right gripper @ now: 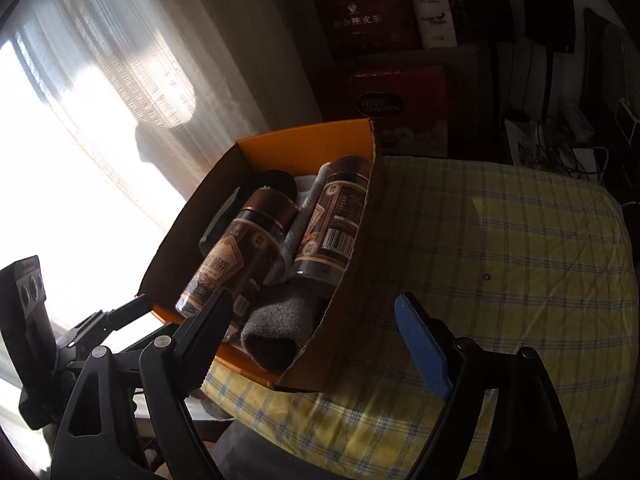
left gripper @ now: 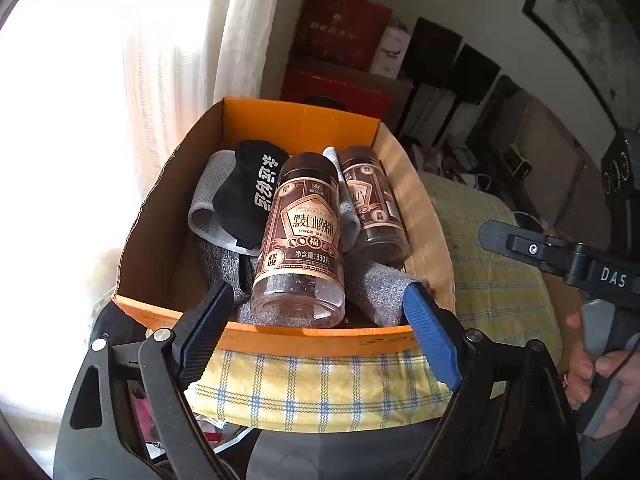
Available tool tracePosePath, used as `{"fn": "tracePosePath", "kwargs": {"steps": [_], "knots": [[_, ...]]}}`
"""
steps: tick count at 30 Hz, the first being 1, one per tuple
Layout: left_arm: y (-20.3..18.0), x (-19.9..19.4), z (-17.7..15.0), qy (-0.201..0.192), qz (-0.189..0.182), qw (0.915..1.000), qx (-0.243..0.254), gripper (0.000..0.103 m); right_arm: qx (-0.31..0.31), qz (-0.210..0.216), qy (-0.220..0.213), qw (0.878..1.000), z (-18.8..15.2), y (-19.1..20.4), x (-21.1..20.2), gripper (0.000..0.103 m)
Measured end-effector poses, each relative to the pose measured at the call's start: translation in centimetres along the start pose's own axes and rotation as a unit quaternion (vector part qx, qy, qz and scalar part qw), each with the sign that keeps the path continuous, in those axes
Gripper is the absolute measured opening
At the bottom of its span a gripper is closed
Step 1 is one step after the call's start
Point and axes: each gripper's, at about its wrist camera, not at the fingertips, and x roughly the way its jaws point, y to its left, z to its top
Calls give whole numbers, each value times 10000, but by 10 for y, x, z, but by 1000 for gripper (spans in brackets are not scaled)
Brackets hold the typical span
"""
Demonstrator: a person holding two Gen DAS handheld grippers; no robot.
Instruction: Organize objects
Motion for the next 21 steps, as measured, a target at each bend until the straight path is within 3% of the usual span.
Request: {"fn": "tracePosePath", "kwargs": {"steps": [7,11,13,21], "knots": [[-16,-10,-6,-7,-97,9999,94,87,-56,-533,-182,9984,-23,-14,-25,89],[-23,-8,-11,176,-225,9995,136,88,-51,-864,-327,9957,-38,-18,-45,102],[-26,-9,-14,172,-174,9996,148,102,15,-1007,-449,9939,-46,-22,-56,103],[-38,-18,-27,-26,28,9998,180,103,117,-1476,-629,9870,-74,-30,-80,103]]}}
